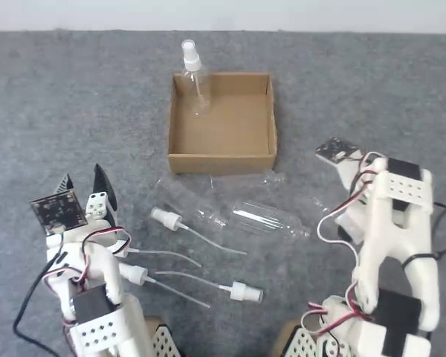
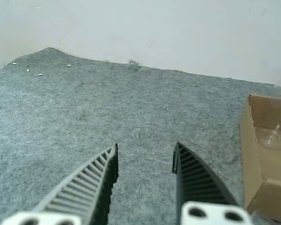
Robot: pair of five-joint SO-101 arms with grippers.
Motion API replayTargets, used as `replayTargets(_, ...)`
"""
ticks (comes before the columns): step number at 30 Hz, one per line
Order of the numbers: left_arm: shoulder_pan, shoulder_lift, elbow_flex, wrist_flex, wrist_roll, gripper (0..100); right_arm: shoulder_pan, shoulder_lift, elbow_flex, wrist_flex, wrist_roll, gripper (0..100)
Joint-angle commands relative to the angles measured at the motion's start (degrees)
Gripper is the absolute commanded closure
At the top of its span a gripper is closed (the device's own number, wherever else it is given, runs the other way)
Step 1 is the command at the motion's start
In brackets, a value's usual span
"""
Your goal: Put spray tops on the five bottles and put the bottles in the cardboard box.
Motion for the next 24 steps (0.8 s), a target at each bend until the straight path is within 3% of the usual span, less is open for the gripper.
replayTargets(1, -0.18, -1.05, -0.66, -0.7, 0.53, 82, -2.59, -3.21, -0.44, 0.57, -0.53, 67.3)
replayTargets(24, -0.26, -1.05, -0.66, -0.7, 0.53, 82, -14.81, -2.42, -4.22, -3.38, -0.26, 66.9)
